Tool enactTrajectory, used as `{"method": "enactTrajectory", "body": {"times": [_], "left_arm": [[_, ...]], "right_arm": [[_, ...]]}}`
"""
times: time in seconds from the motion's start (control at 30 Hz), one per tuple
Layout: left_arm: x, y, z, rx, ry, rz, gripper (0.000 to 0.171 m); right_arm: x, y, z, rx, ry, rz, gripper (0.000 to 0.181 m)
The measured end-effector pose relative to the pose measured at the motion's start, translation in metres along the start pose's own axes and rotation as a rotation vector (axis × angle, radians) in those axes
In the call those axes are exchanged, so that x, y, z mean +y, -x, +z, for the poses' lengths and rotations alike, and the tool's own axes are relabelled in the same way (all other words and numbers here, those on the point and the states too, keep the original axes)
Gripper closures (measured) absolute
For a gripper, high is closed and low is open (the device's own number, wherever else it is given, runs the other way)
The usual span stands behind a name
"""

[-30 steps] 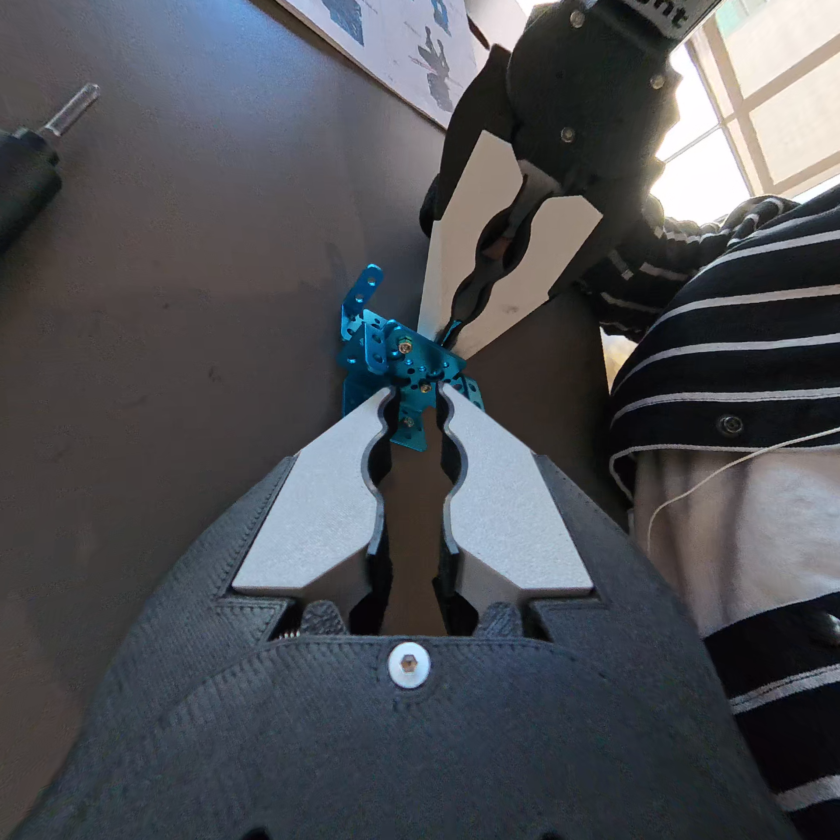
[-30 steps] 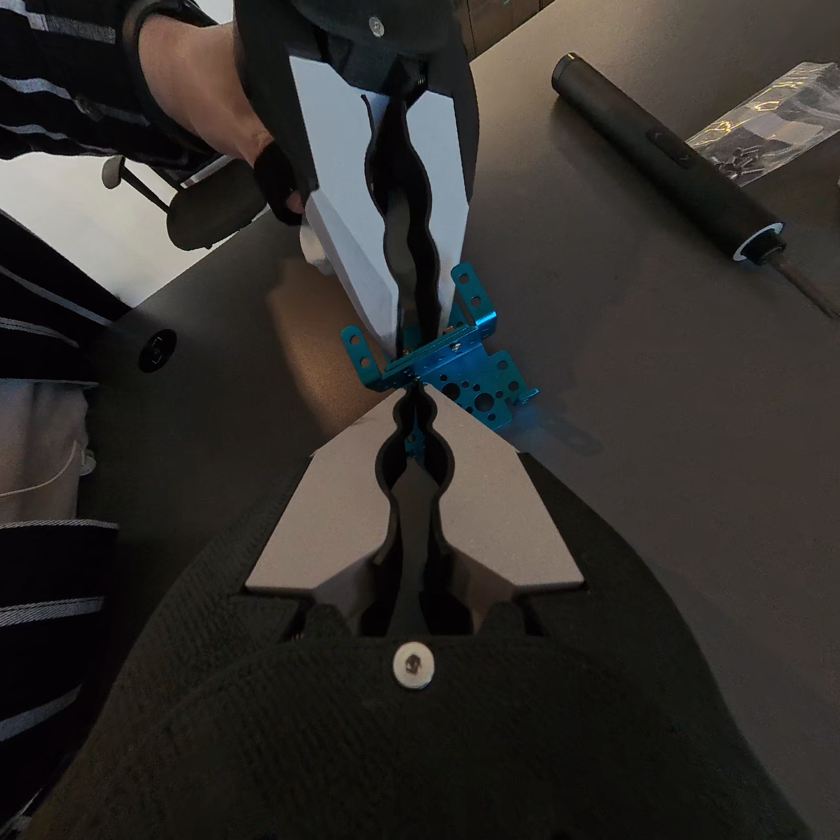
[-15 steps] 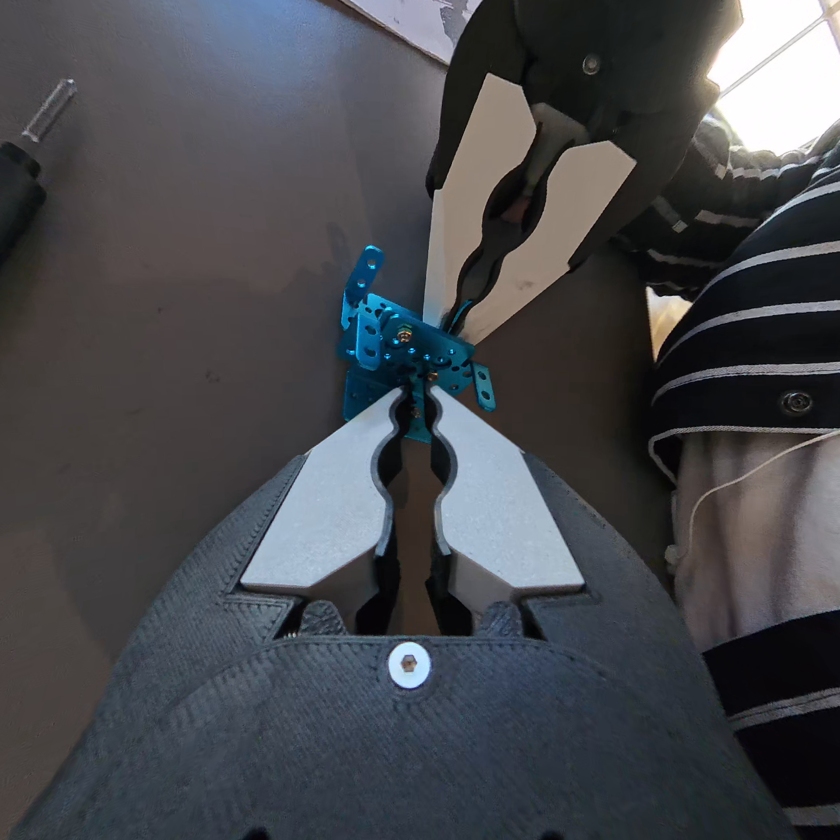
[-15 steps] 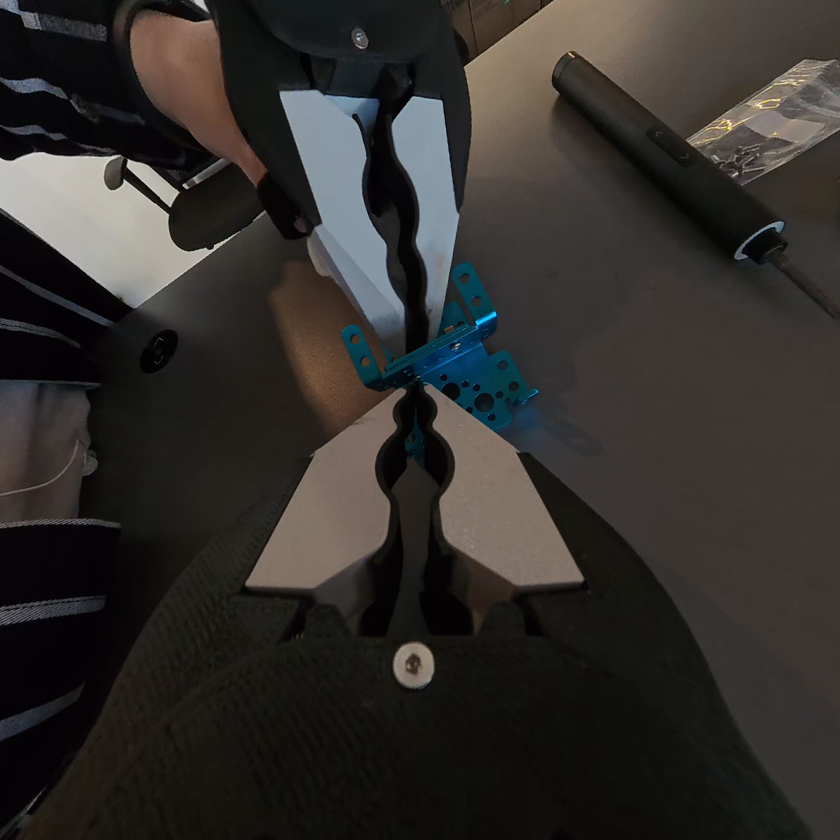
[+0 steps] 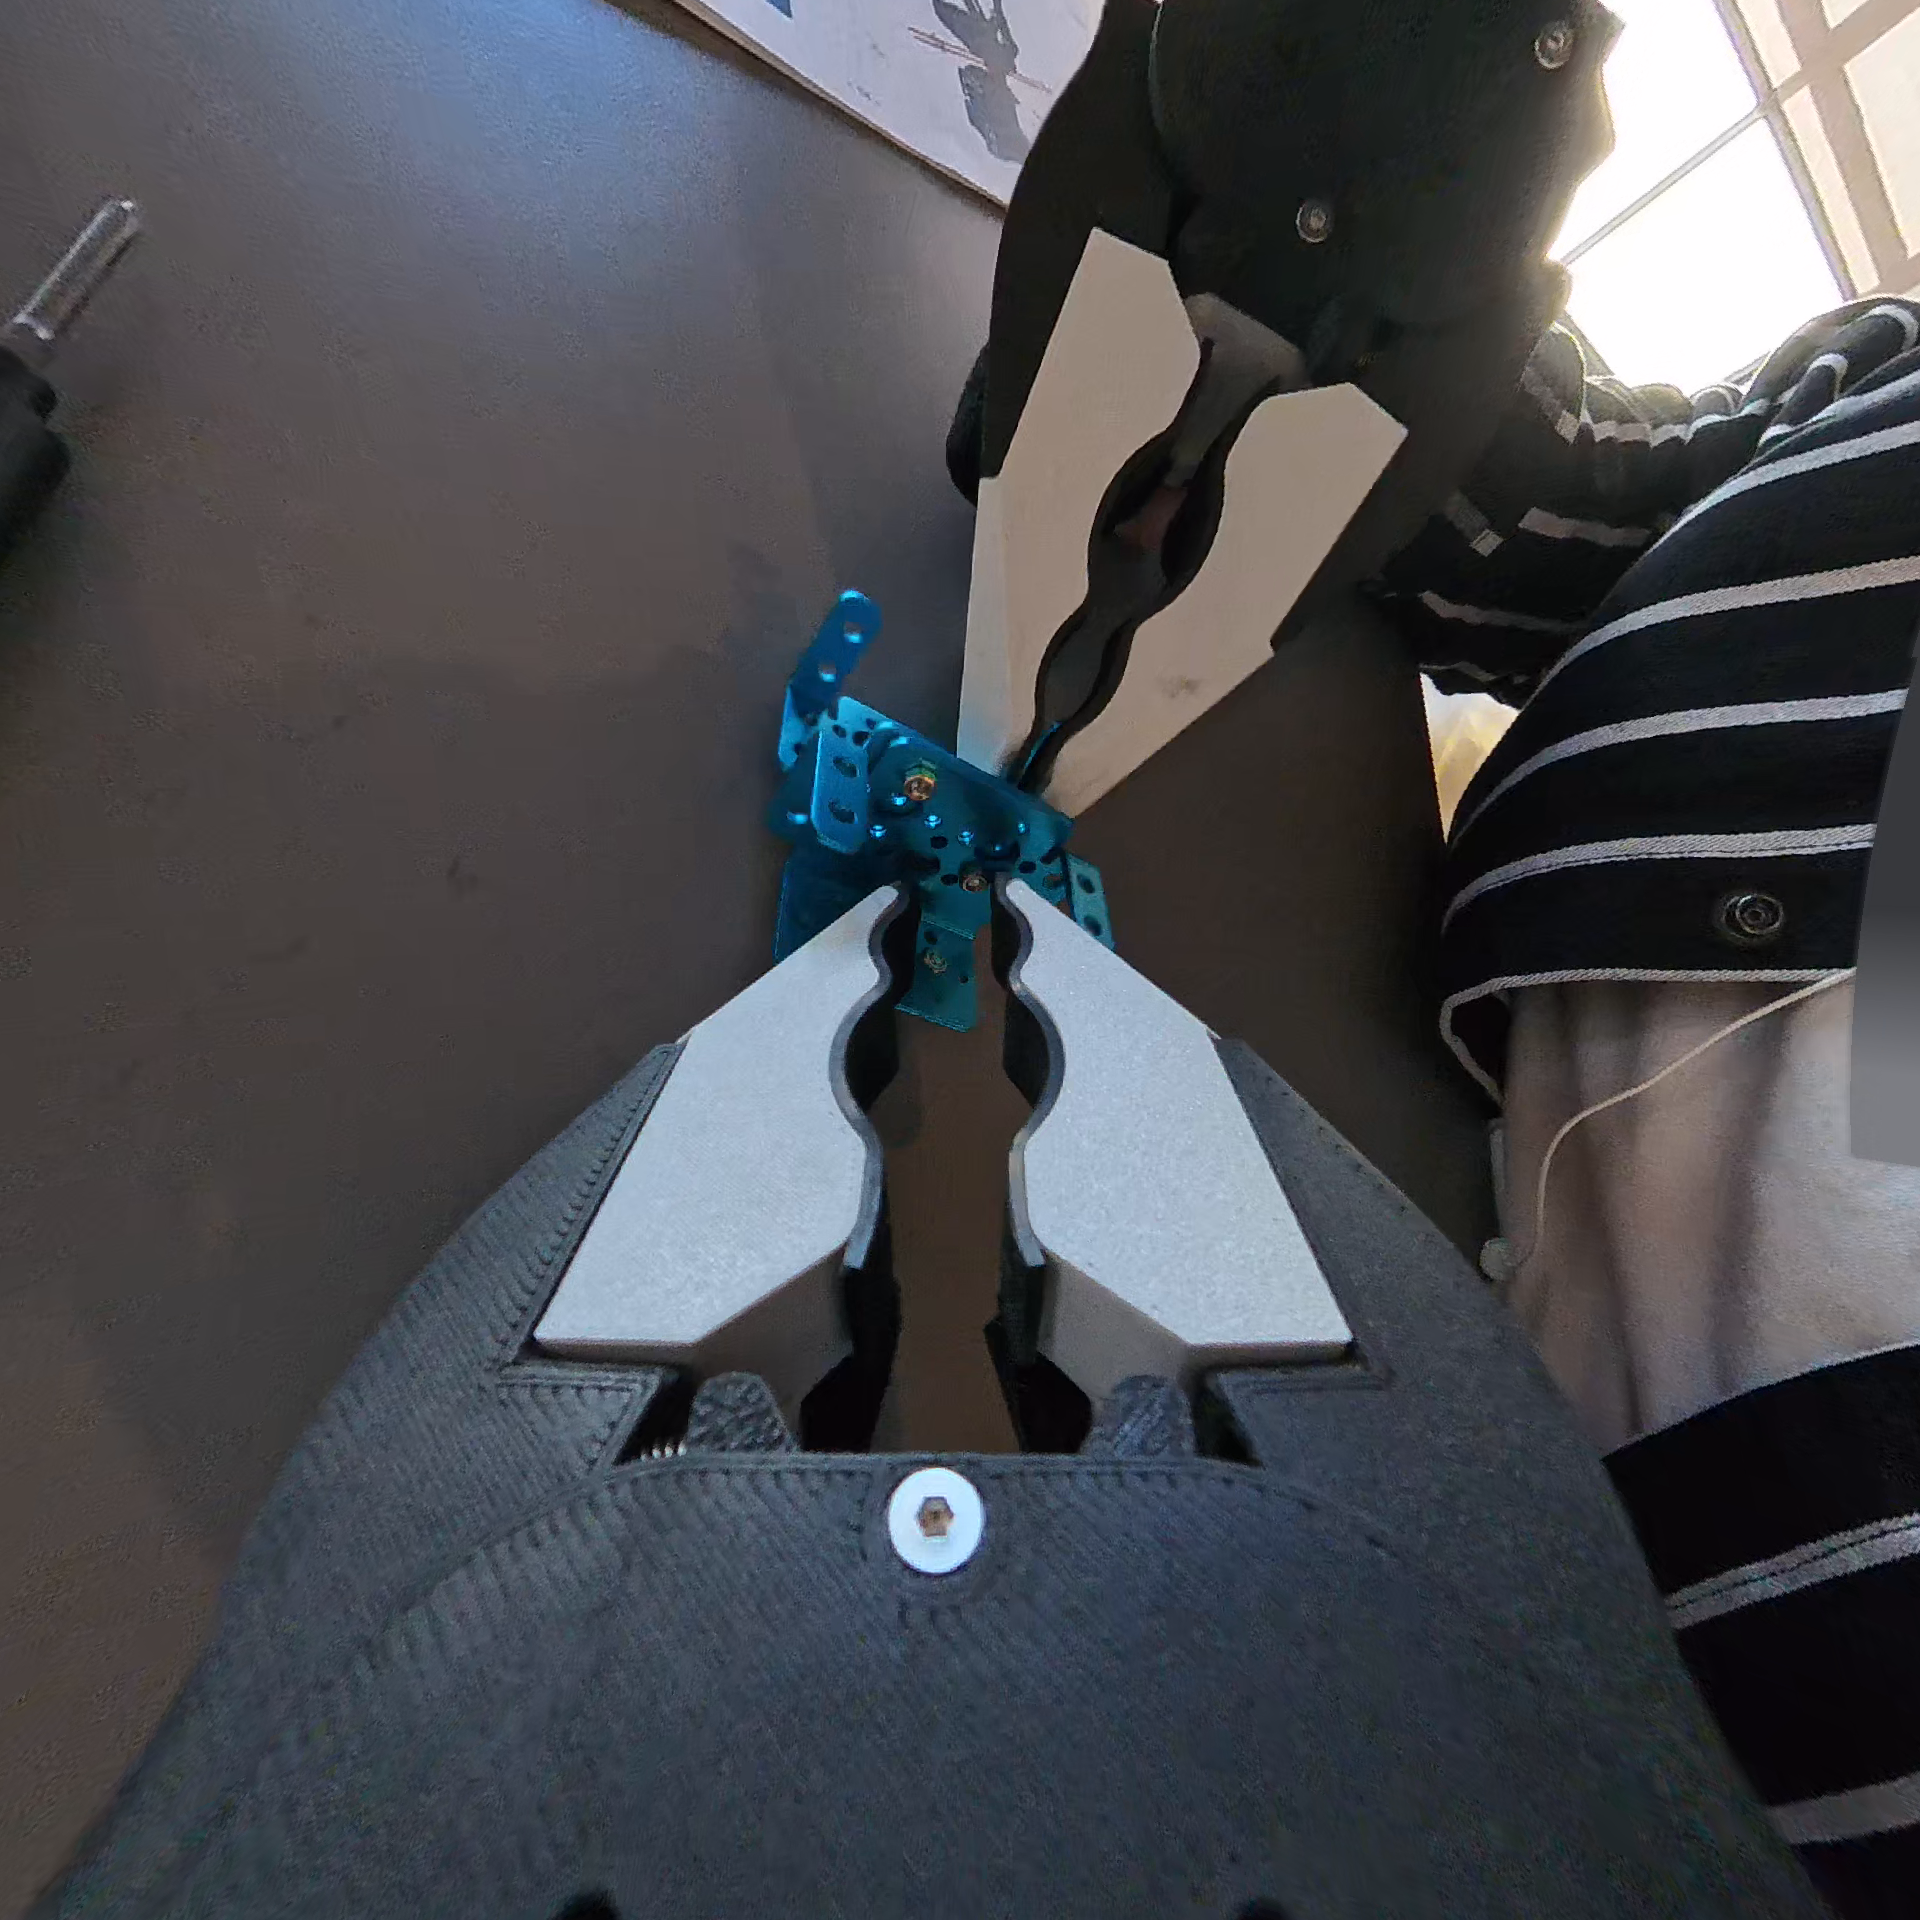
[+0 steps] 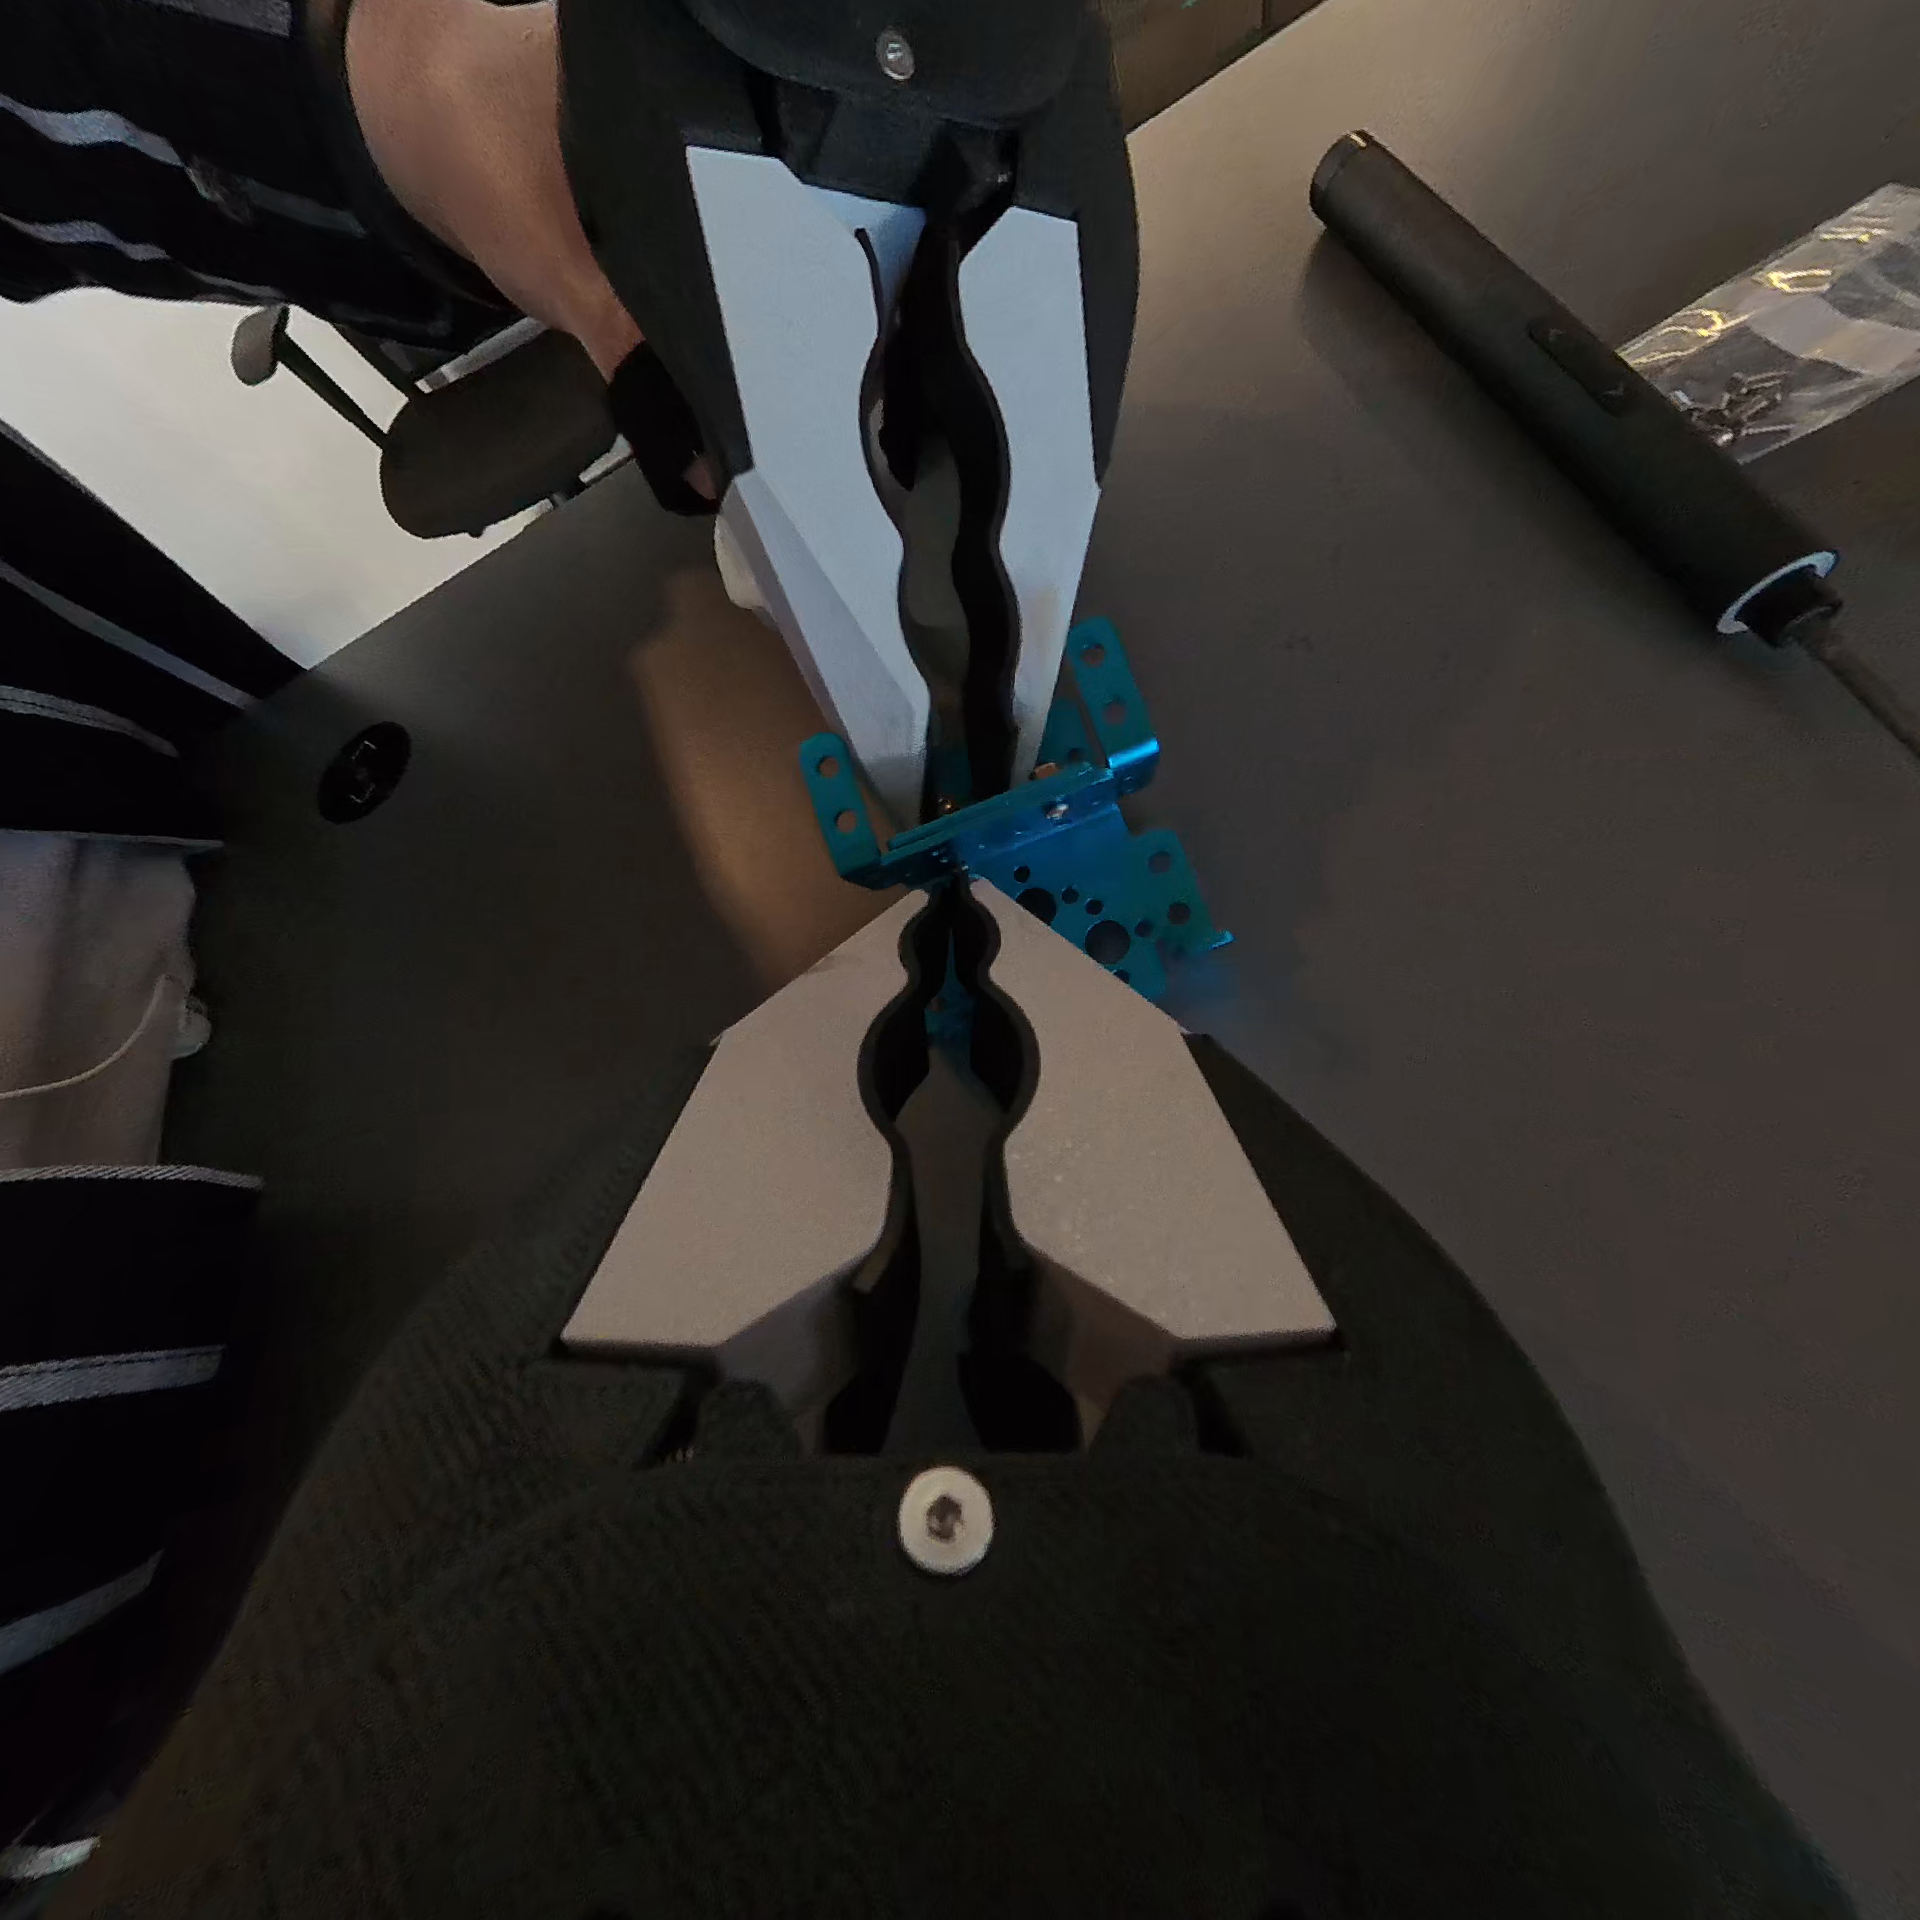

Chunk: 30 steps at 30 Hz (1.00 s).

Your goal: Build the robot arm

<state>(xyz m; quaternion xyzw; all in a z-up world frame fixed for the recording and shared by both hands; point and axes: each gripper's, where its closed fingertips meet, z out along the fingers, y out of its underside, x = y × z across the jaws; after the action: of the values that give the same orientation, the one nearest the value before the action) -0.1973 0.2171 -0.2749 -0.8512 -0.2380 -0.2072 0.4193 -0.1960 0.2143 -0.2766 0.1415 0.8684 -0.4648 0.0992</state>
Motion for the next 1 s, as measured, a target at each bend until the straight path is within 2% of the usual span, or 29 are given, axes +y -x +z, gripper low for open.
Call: {"method": "enactTrajectory", "body": {"times": [0.23, 0.53, 0.83, 0.9, 0.97, 1.0], "left_arm": [[0.001, -0.001, -0.001, 0.008, -0.005, -0.007, 0.16], [0.002, -0.001, -0.001, 0.016, -0.011, -0.025, 0.163], [0.005, -0.001, -0.001, 0.046, 0.063, -0.077, 0.162], [0.011, -0.001, 0.0, 0.055, 0.108, -0.075, 0.171], [0.012, -0.003, 0.0, 0.073, 0.118, -0.061, 0.171], [0.011, -0.005, -0.001, 0.089, 0.112, -0.053, 0.165]], "right_arm": [[-0.001, 0.002, 0.002, 0.018, 0.0, -0.061, 0.181], [-0.002, 0.001, 0.002, 0.017, 0.0, -0.055, 0.181], [-0.001, 0.001, 0.003, 0.017, 0.002, -0.056, 0.181], [-0.001, 0.002, 0.003, 0.012, 0.006, -0.059, 0.181], [0.0, 0.003, 0.003, 0.013, 0.008, -0.062, 0.181], [0.0, 0.003, 0.003, 0.014, 0.008, -0.064, 0.181]]}}
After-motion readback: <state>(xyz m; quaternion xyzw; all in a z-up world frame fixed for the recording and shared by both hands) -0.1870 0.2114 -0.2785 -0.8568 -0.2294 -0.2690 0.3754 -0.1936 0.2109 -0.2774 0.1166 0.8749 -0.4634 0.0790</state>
